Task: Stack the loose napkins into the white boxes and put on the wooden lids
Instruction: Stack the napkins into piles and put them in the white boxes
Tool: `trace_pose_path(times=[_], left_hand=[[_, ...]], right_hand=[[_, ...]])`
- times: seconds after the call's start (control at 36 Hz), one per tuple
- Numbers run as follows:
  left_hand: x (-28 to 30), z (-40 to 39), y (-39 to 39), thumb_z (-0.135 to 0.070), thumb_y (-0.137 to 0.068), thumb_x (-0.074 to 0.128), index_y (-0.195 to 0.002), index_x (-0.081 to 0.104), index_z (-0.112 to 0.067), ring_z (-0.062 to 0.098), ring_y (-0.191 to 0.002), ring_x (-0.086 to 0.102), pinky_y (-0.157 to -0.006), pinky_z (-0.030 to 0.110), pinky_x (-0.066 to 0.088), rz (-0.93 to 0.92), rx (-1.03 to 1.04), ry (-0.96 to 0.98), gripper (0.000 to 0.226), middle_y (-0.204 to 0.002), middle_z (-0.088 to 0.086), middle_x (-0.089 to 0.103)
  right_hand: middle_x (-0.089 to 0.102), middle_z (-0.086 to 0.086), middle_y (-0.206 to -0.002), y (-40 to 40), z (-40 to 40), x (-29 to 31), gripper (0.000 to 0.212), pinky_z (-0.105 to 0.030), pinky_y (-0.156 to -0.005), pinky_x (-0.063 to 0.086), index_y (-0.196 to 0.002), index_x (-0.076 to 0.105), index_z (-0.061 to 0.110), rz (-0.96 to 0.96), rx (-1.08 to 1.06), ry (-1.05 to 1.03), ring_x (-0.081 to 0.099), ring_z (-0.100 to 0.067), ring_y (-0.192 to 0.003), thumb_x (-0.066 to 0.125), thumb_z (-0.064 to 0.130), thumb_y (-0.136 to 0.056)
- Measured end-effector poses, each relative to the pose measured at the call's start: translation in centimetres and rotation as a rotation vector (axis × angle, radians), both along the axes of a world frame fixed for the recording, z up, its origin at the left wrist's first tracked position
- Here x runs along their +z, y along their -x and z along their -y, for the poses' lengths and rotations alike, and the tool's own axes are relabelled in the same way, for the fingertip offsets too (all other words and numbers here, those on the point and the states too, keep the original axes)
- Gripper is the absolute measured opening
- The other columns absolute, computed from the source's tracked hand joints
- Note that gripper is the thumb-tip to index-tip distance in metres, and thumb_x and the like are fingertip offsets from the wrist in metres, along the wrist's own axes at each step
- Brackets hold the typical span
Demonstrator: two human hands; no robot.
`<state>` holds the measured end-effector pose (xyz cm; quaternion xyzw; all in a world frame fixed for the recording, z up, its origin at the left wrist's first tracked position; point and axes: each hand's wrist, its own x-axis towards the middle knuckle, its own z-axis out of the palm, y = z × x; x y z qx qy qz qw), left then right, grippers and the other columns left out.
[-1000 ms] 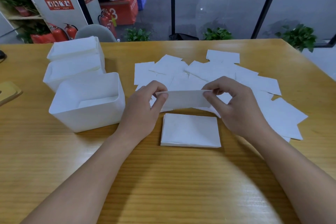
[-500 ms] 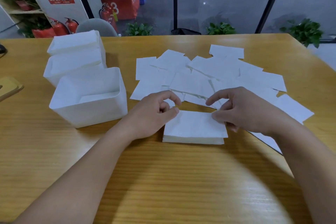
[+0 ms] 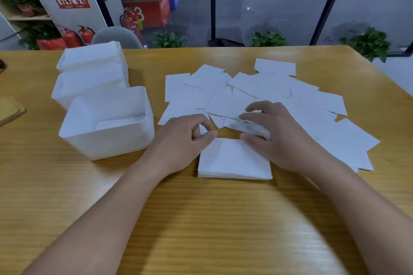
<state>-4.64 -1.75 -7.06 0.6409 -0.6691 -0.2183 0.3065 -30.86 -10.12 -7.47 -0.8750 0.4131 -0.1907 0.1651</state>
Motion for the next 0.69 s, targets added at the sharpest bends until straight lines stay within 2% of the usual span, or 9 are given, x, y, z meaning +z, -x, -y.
trace_pose_path(times=[0.06, 0.08, 0.22, 0.33, 0.44, 0.53, 0.61, 0.69], left_hand=[[-0.11, 0.05, 0.03, -0.047, -0.104, 0.069, -0.098, 0.072, -0.041, 0.016, -0.067, 0.061, -0.07, 0.041, 0.056, -0.001, 0.012, 0.016, 0.009, -0.068, -0.002, 0.062], [-0.17, 0.06, 0.04, -0.046, -0.104, 0.069, -0.098, 0.072, -0.041, 0.016, -0.067, 0.061, -0.07, 0.041, 0.056, 0.002, 0.013, 0.018, 0.008, -0.069, -0.002, 0.063], [-0.42, 0.17, 0.11, -0.046, -0.104, 0.068, -0.101, 0.073, -0.041, 0.014, -0.071, 0.063, -0.07, 0.038, 0.057, 0.038, 0.009, 0.0, 0.007, -0.074, -0.003, 0.066], [-0.68, 0.24, -0.04, -0.046, -0.105, 0.069, -0.102, 0.073, -0.042, 0.011, -0.07, 0.062, -0.066, 0.031, 0.053, 0.043, 0.008, -0.008, 0.006, -0.074, -0.006, 0.066], [-0.82, 0.32, -0.11, -0.046, -0.104, 0.069, -0.102, 0.073, -0.043, 0.009, -0.07, 0.061, -0.066, 0.029, 0.051, 0.04, 0.015, -0.016, 0.006, -0.075, -0.008, 0.065], [-0.92, 0.37, -0.12, -0.047, -0.104, 0.068, -0.103, 0.073, -0.043, 0.01, -0.071, 0.062, -0.067, 0.032, 0.054, 0.05, 0.017, -0.015, 0.006, -0.074, -0.009, 0.065], [-1.0, 0.41, -0.15, -0.047, -0.104, 0.068, -0.103, 0.073, -0.043, 0.01, -0.071, 0.062, -0.066, 0.031, 0.053, 0.055, 0.017, -0.012, 0.007, -0.074, -0.009, 0.065], [-1.06, 0.44, -0.19, -0.047, -0.104, 0.068, -0.102, 0.073, -0.043, 0.01, -0.069, 0.061, -0.065, 0.029, 0.051, 0.051, 0.019, -0.013, 0.007, -0.074, -0.007, 0.065]], right_hand=[[0.051, 0.015, -0.154, -0.09, 0.14, -0.47, 0.047, -0.042, -0.113, 0.038, -0.137, 0.071, 0.034, -0.104, 0.022, 0.04, 0.045, -0.02, -0.133, 0.06, 0.06, -0.099], [0.051, 0.015, -0.155, -0.15, 0.19, -0.55, 0.049, -0.044, -0.113, 0.037, -0.134, 0.073, 0.033, -0.134, 0.019, 0.043, 0.044, -0.021, -0.133, 0.056, 0.063, -0.099], [0.055, 0.014, -0.154, 0.03, 0.4, -0.56, 0.053, -0.038, -0.11, 0.031, -0.127, 0.073, 0.027, -0.187, 0.003, 0.071, 0.043, -0.018, -0.133, 0.051, 0.066, -0.1], [0.052, 0.011, -0.158, 0.13, 0.36, -0.12, 0.057, -0.04, -0.115, 0.03, -0.138, 0.07, 0.026, -0.233, -0.016, 0.093, 0.041, -0.019, -0.14, 0.052, 0.065, -0.102], [0.051, 0.012, -0.158, 0.15, 0.26, 0.07, 0.059, -0.037, -0.116, 0.027, -0.141, 0.068, 0.027, -0.197, -0.015, 0.066, 0.039, -0.017, -0.141, 0.052, 0.066, -0.1], [0.05, 0.012, -0.159, 0.15, 0.2, 0.12, 0.056, -0.038, -0.117, 0.026, -0.133, 0.072, 0.029, -0.153, -0.004, 0.06, 0.038, -0.016, -0.144, 0.054, 0.068, -0.098], [0.05, 0.012, -0.158, 0.03, 0.28, -0.14, 0.064, -0.037, -0.116, 0.025, -0.129, 0.073, 0.028, -0.191, 0.004, 0.055, 0.037, -0.017, -0.143, 0.045, 0.076, -0.097], [0.05, 0.013, -0.158, -0.03, 0.35, -0.21, 0.068, -0.036, -0.116, 0.025, -0.137, 0.069, 0.029, -0.212, -0.003, 0.05, 0.038, -0.016, -0.142, 0.042, 0.077, -0.098]])
